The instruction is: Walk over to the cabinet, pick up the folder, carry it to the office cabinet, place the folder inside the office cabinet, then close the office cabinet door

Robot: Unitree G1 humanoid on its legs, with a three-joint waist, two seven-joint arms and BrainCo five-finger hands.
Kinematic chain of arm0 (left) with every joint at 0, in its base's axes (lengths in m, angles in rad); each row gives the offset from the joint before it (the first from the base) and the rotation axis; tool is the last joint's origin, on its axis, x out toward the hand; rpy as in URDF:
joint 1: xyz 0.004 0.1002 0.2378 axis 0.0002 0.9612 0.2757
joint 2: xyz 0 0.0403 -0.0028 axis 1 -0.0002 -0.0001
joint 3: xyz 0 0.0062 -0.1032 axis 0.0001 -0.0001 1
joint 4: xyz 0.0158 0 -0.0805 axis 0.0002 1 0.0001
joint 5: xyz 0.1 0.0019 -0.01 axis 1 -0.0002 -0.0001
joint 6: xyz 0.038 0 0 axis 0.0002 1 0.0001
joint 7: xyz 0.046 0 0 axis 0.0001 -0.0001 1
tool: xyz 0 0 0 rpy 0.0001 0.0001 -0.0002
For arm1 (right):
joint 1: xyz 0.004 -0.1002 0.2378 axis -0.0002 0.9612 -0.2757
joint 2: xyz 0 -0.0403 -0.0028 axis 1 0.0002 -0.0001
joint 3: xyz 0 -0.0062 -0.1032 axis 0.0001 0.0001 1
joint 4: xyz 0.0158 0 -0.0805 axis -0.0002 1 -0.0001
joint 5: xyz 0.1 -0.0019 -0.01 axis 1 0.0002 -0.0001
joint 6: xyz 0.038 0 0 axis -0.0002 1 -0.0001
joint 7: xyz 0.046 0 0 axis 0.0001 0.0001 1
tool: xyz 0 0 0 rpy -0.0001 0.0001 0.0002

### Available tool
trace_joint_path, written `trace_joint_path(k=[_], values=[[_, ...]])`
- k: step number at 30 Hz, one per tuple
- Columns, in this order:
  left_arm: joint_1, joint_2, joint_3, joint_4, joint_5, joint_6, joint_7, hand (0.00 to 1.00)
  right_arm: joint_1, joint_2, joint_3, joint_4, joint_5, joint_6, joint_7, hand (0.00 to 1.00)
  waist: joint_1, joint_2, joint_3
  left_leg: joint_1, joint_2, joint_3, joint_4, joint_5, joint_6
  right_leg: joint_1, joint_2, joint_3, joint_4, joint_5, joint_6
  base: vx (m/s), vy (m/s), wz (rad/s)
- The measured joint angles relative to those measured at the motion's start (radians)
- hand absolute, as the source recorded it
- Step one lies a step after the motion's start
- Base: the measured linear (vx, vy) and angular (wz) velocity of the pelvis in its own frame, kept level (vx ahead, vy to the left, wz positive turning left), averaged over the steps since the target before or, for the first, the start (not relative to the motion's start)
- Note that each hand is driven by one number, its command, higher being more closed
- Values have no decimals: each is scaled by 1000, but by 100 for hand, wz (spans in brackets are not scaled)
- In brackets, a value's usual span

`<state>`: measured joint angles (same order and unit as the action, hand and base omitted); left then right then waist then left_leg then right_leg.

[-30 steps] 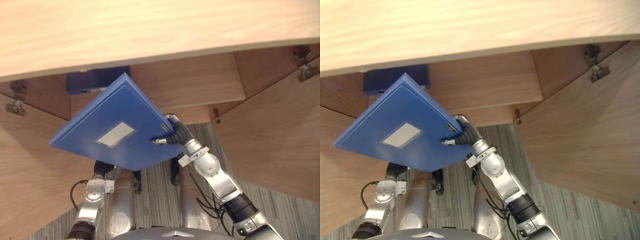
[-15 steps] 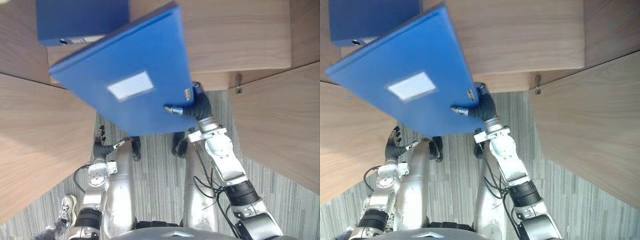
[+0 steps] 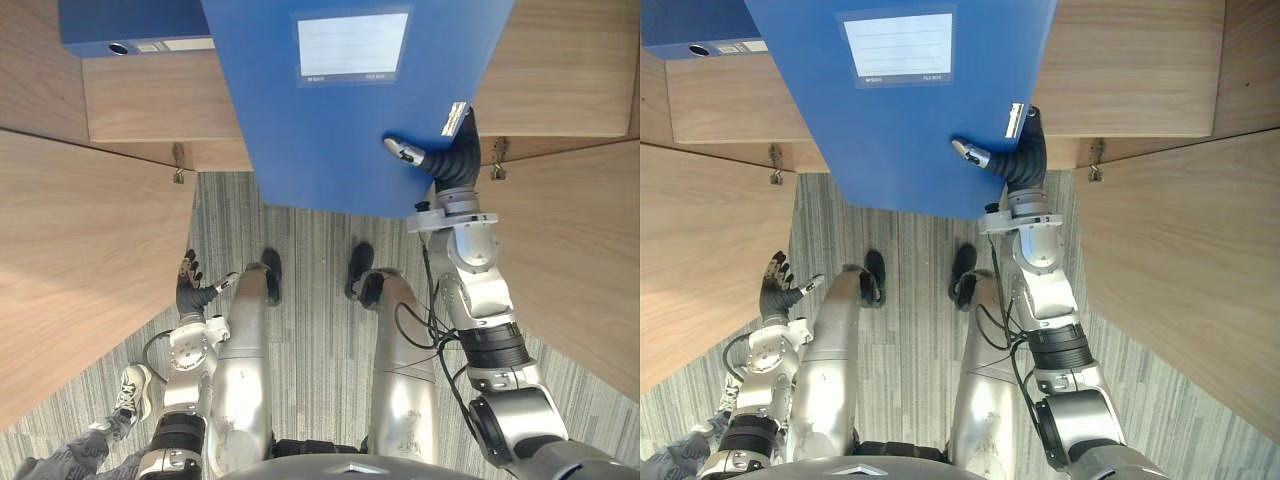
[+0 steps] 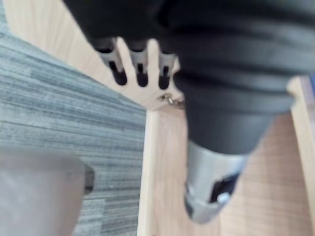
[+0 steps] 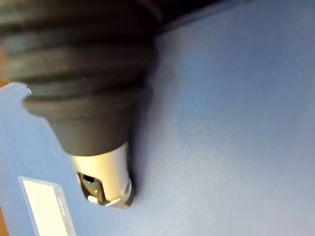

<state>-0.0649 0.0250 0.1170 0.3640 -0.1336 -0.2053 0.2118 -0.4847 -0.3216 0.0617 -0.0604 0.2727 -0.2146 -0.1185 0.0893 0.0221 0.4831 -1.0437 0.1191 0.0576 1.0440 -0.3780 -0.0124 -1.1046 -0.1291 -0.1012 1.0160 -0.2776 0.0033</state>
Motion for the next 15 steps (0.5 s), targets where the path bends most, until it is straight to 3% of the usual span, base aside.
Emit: trace_joint_path(k=[5,9,15], values=[[1,-1,2,-16,0,0,0,0,43,70,-88,1,64,-10,0,100,0,0,0,-21,-6,-13,0,4,-4,-13,-7,-15,8,-8,1,-46,-46,11],[-4,-1,4,-61,0,-3,2,0,26,159,-205,73,283,-76,-55,100,-2,0,0,-37,-6,-17,5,9,-10,-33,-7,-13,19,-8,0,-36,-38,2],[-13,-6,5,-70,-1,-3,4,0,-9,162,-280,138,409,-120,-113,100,-5,0,0,-50,-4,-18,22,9,-11,-46,-6,-12,34,-7,-1,-65,-34,-1]])
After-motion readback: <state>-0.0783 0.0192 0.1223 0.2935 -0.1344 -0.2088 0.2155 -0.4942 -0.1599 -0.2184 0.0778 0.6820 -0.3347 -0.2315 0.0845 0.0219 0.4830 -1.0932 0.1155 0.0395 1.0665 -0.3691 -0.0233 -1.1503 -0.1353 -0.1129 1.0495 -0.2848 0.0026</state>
